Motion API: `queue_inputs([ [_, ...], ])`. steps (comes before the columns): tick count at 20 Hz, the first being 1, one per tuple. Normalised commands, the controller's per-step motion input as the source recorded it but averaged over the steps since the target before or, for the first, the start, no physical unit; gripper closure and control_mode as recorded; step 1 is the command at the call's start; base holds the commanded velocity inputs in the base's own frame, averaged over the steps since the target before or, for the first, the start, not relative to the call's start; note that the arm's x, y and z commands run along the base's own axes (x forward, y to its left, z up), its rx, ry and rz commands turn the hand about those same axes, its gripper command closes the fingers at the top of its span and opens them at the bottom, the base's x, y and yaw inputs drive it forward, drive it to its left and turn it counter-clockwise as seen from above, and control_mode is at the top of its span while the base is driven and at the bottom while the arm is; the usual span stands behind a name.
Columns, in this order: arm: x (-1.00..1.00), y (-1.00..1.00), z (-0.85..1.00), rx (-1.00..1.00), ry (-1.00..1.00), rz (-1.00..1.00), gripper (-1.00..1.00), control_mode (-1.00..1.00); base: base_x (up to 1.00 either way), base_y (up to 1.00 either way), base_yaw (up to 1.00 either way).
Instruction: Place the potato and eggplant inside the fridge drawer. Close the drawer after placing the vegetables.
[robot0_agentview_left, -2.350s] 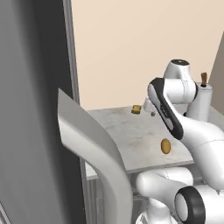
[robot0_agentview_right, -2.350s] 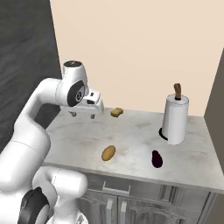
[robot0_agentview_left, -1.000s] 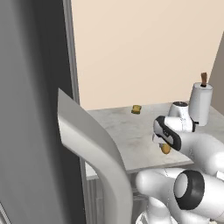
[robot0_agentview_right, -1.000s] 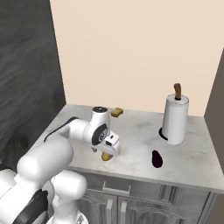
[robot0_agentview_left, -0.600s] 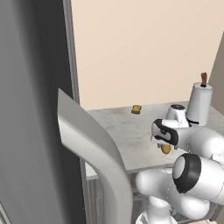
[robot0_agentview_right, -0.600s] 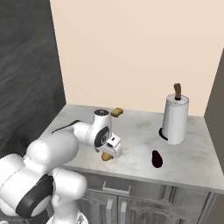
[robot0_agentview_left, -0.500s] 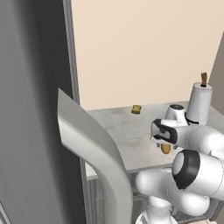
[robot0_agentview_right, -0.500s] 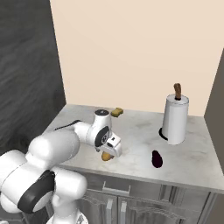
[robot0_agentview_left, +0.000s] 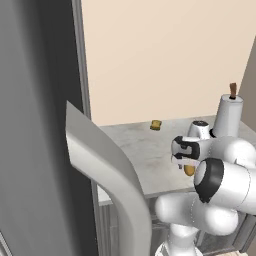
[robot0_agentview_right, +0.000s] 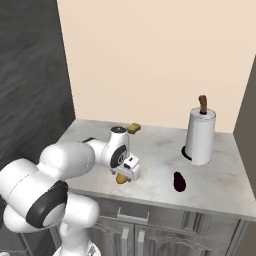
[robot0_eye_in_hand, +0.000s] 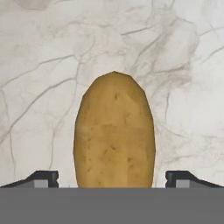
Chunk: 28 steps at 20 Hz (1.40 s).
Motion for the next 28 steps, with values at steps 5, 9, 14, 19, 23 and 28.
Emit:
queue_inputs([
  [5,0.0,0.0,-0.22,0.0,0.0,0.0,1.0,-1.0,0.0,0.0,0.0],
  [9,0.0,0.0,-0.1,0.0,0.0,0.0,1.0,-1.0,0.0,0.0,0.0],
  [14,-0.22,-0.18,0.48,0.0,-0.04,0.0,1.0,-1.0,0.0,0.0,0.0],
  [19,-0.58,-0.03,1.0,0.0,-0.15,0.0,1.0,-1.0,0.0,0.0,0.0],
  [23,-0.5,0.0,0.99,0.0,-0.11,0.0,1.0,-1.0,0.0,0.0,0.0],
  [28,-0.39,0.09,0.78,-0.01,-0.08,0.0,1.0,-1.0,0.0,0.0,0.0],
])
